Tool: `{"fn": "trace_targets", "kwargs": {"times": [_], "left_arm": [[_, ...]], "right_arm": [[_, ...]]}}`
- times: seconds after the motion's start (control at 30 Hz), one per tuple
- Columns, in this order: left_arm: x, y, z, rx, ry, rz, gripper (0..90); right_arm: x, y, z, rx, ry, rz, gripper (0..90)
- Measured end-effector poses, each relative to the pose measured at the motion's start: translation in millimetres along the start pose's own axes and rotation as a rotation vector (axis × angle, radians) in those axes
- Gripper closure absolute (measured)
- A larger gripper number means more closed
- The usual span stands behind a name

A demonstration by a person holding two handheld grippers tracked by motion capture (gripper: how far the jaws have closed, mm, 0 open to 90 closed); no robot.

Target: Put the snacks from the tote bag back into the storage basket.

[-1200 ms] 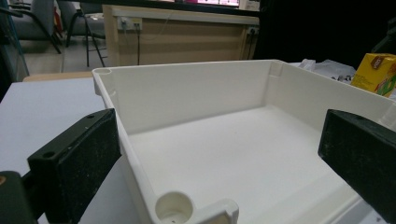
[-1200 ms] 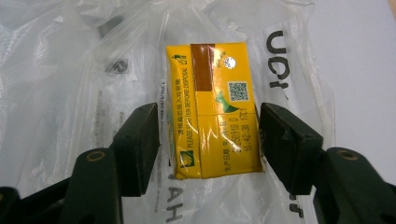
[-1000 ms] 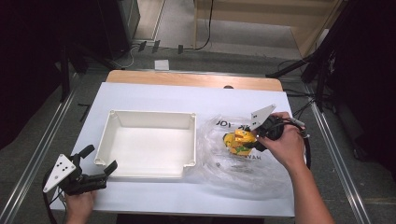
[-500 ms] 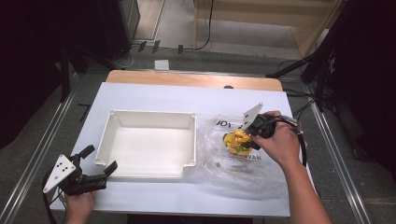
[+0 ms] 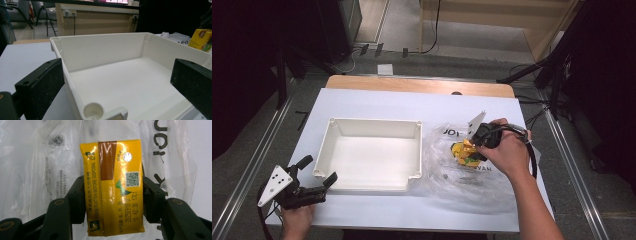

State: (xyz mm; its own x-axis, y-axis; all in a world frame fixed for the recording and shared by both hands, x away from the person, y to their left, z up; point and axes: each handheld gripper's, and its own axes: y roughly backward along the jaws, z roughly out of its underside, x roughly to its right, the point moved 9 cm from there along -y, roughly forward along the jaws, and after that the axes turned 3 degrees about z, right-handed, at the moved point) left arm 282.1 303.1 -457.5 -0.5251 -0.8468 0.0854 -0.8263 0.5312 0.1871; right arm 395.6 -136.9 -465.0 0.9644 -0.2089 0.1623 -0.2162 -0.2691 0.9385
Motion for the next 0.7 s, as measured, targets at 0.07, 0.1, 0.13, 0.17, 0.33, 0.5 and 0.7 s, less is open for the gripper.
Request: {"fn": "trace_targets", "kwargs": {"times": [0.07,0.1,0.13,0.17,0.33,0.5,0.7], "left_arm": [[-0.2,0.4,-0.1,0.003,0.001,-0.002,0.0],[-0.5,0.5,-0.1,0.003,0.000,-0.002,0.0],[-0.4,0.4,-0.4,0.006,0.004,-0.002,0.0],[-0.6,0.5,-0.4,0.006,0.003,-0.002,0.0],[-0.3,0.9,-0.2,0.005,0.002,0.000,0.0],[-0.7,0.5,0.3,-0.003,0.003,-0.004,0.0],[-0.8,0.9,-0.1,0.002,0.007,0.000,0.0]], "right_arm": [[-0.5,0.8,-0.2,-0.009,-0.022,-0.007,49.8],[-1.0,1.2,-1.0,-0.002,-0.026,-0.016,50.8],[-1.8,2.2,-1.9,0.009,-0.029,-0.023,51.0],[-2.5,2.6,-1.8,0.008,-0.031,-0.024,51.1],[-3.4,4.1,-3.1,0.002,-0.026,-0.020,51.4],[-1.3,8.3,-8.6,0.005,0.010,-0.001,51.5],[-1.3,18.9,-14.9,0.007,0.024,0.003,51.6]]}}
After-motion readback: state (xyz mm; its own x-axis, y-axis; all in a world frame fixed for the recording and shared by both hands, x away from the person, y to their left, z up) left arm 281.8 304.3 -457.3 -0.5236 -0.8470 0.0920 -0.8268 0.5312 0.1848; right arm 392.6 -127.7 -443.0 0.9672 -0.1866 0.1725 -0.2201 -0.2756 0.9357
